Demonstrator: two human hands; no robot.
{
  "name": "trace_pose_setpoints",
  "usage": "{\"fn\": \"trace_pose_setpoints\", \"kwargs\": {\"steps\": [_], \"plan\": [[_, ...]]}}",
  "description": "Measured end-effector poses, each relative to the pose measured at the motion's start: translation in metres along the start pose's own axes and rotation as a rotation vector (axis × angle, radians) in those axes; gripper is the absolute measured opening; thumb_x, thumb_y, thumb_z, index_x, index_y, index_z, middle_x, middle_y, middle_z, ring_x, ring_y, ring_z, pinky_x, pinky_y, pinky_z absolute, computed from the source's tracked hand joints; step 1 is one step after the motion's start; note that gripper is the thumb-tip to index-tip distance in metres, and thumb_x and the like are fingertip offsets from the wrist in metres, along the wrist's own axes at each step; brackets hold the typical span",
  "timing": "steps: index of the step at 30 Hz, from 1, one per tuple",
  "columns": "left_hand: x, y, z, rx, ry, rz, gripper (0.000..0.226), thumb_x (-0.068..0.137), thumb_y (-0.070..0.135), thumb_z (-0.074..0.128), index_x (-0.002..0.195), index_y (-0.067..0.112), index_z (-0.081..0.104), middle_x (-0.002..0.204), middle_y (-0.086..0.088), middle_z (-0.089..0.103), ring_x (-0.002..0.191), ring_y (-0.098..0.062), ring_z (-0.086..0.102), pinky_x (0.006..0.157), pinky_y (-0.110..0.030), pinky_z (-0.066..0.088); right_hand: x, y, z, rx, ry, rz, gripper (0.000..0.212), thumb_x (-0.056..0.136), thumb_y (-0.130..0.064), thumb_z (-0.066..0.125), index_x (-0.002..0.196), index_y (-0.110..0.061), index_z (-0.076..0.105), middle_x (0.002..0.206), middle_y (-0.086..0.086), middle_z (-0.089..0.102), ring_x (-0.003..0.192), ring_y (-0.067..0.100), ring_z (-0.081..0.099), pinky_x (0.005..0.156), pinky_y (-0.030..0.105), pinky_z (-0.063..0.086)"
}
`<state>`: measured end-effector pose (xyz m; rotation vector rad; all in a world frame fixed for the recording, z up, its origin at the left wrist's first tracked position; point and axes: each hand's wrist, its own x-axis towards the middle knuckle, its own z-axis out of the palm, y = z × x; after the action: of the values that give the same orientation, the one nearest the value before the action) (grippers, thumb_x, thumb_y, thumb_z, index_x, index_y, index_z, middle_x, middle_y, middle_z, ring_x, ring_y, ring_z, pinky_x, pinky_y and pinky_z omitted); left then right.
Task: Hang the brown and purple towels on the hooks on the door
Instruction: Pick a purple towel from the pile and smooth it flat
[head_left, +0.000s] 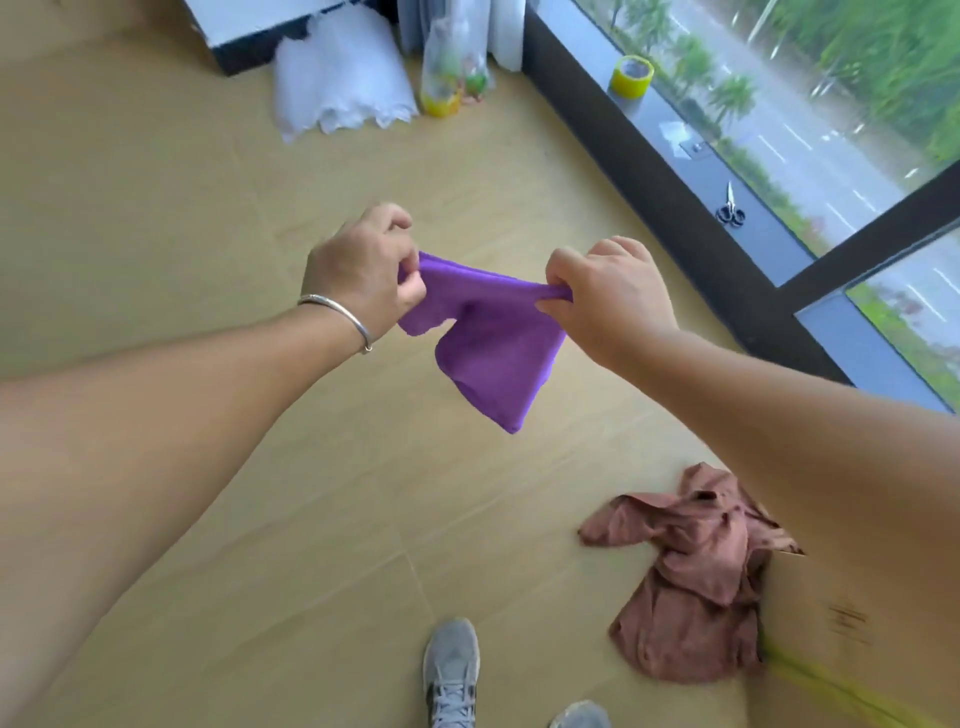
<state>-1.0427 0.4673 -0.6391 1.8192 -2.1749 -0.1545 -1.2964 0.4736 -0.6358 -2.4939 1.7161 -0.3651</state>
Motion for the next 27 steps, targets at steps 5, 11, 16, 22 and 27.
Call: {"fn": "trace_pose_setpoints", "kwargs": {"steps": [5,11,16,22,27], "plan": [[-0.036,-0.061,-0.045,-0.002,-0.002,0.058,0.007,0.073,0.017,0.069,0.068,0.016,0.066,0.121,0.001,0.060,0.102,-0.024,0.062,0.069,-0.029,0.042,0.023,-0.055,0.023,-0.065,-0.054,-0.063,0.015,0.090,-0.021,0.052,0.092,-0.020,0.068,0.081,-0.003,0.065,0.096,0.024,0.050,0.095,0.030,0.027],[-0.147,-0.057,-0.011,-0.107,-0.084,0.186,0.015,0.061,0.008,0.076,0.056,0.013,0.063,0.109,-0.008,0.067,0.078,-0.029,0.064,0.074,-0.028,0.044,-0.036,-0.078,0.087,-0.134,-0.257,-0.066,0.017,0.091,-0.029,0.052,0.096,-0.023,0.067,0.095,-0.002,0.067,0.109,0.024,0.049,0.103,0.037,0.030],[-0.270,-0.011,0.092,-0.190,-0.425,-0.034,0.013,0.072,0.030,0.074,0.083,0.024,0.072,0.127,0.001,0.058,0.112,-0.021,0.058,0.095,-0.031,0.038,-0.145,-0.069,0.160,-0.252,-0.686,-0.001,0.037,0.083,-0.021,0.051,0.119,-0.026,0.056,0.125,0.000,0.053,0.130,0.022,0.034,0.110,0.040,0.023],[-0.422,-0.012,0.206,-0.057,-0.829,-0.404,0.035,0.081,0.039,0.065,0.116,0.036,0.063,0.128,0.008,0.050,0.117,-0.017,0.051,0.092,-0.032,0.040,-0.298,-0.067,0.251,-0.280,-0.942,-0.027,0.036,0.085,-0.035,0.055,0.120,-0.026,0.055,0.125,0.003,0.053,0.125,0.024,0.039,0.104,0.043,0.028],[-0.490,-0.068,0.268,0.144,-0.828,-0.467,0.037,0.081,0.038,0.066,0.118,0.036,0.063,0.124,0.004,0.053,0.113,-0.021,0.054,0.089,-0.034,0.043,-0.367,-0.100,0.338,-0.167,-0.884,-0.110,0.043,0.085,-0.047,0.056,0.122,-0.025,0.052,0.127,0.000,0.052,0.129,0.023,0.035,0.110,0.043,0.023]]}}
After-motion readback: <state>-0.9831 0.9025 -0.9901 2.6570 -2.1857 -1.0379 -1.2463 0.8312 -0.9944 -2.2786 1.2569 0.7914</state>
